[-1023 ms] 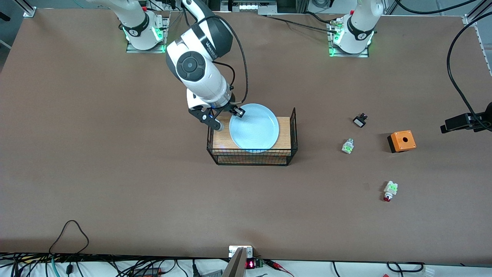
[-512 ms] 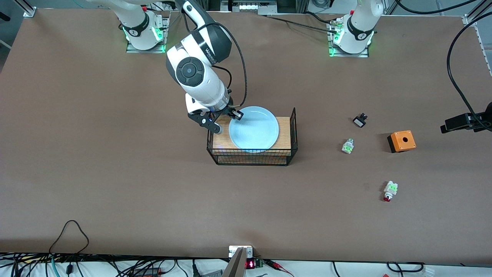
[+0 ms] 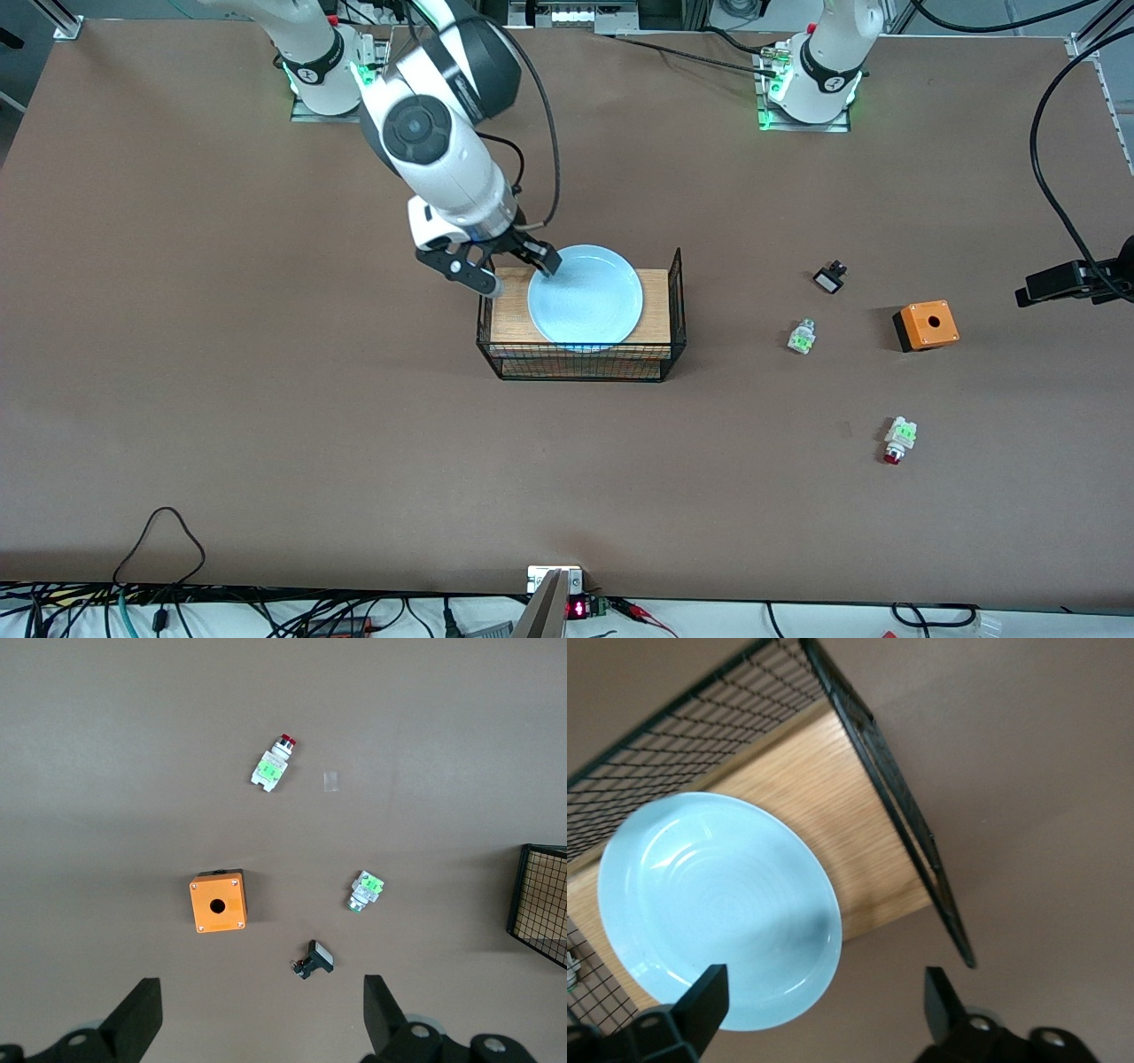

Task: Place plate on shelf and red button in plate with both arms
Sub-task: 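Lower the plate onto the wooden board and open the right gripper, then withdraw the right gripper from the plate toward its rest pose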

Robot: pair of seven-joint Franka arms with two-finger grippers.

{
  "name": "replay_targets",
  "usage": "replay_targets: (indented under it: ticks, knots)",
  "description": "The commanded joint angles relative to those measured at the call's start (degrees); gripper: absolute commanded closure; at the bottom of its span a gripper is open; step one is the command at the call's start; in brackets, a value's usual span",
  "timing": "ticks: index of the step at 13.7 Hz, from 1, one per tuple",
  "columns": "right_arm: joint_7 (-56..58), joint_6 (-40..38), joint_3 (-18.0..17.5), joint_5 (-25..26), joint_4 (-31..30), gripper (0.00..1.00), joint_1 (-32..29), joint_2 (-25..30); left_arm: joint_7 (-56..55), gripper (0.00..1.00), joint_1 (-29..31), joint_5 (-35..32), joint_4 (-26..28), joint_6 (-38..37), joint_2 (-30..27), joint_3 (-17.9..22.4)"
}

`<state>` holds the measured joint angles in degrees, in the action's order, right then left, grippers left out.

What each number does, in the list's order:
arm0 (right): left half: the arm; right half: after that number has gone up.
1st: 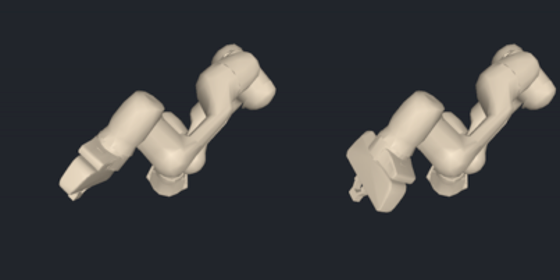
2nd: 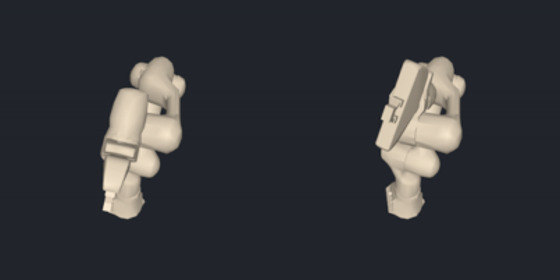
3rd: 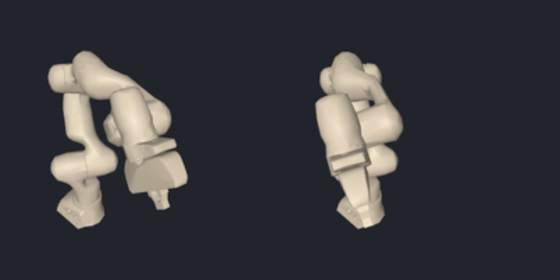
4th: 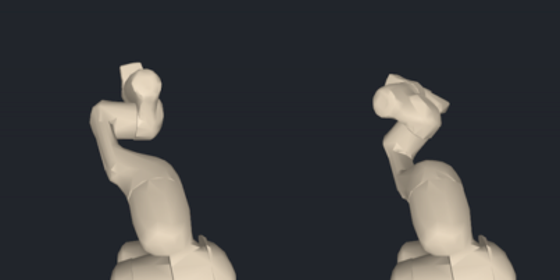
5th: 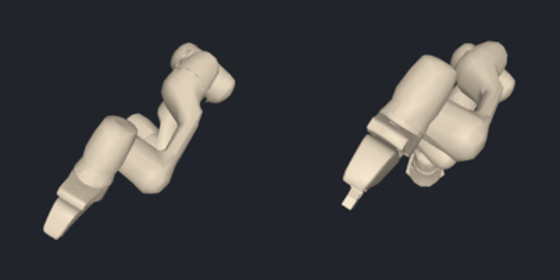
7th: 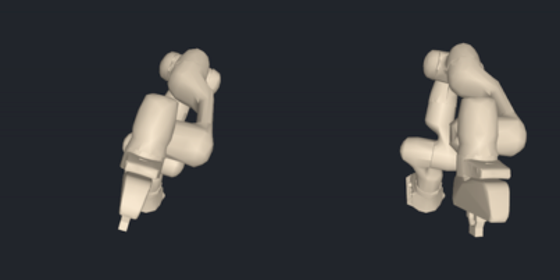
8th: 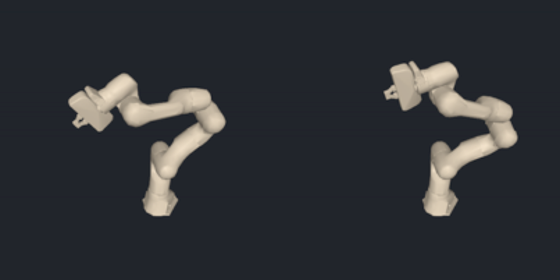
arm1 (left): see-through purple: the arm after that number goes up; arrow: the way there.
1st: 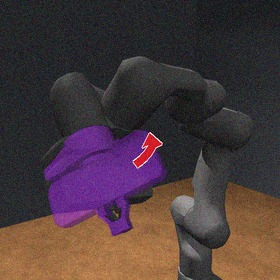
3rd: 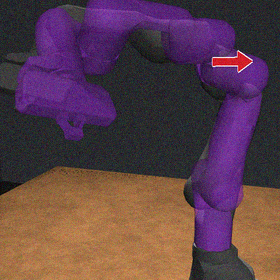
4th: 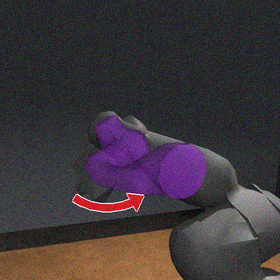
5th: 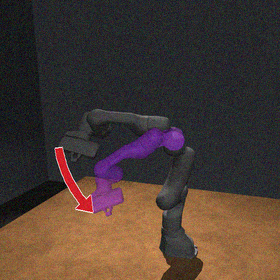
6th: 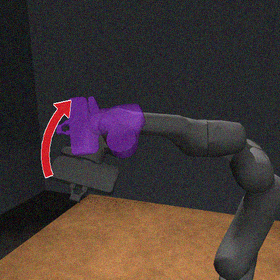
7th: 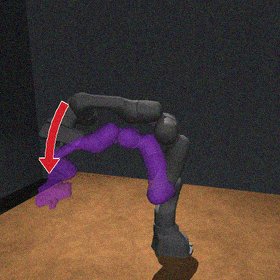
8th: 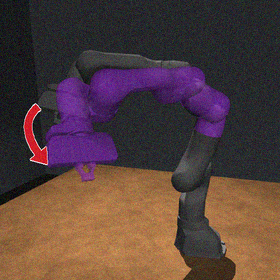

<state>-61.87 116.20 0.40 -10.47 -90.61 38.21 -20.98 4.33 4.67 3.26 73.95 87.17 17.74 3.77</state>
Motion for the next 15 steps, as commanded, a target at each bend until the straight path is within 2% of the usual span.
replay_targets:
  ticks: [1,4,6,9,13,15]
  knots:
    - [4.9,-7.4,0.6,2.6,2.7,0.00,-1.8,3.3,1.2,0.00,0.3,1.4,-2.1,-0.5,0.8,0.0]
    - [16.0,-13.0,0.6,6.4,5.2,0.00,-5.3,5.7,1.2,0.00,0.3,1.5,-2.1,-0.5,0.8,-0.1]
    - [23.0,-13.4,0.6,9.2,5.1,0.00,-8.0,7.7,1.2,0.00,-0.3,1.5,-2.0,-0.2,1.1,-0.1]
    - [33.0,-15.9,0.6,9.3,5.0,0.00,-13.7,9.0,1.2,0.00,0.3,1.7,-2.0,1.6,5.0,-0.1]
    - [45.8,-17.2,0.6,9.3,4.5,0.00,-22.9,9.6,1.2,0.00,0.4,3.8,-1.9,1.7,6.9,-0.2]
    - [52.5,-17.1,0.6,9.3,2.3,0.00,-28.0,10.8,1.2,0.00,0.4,3.8,-1.9,2.6,7.0,0.0]
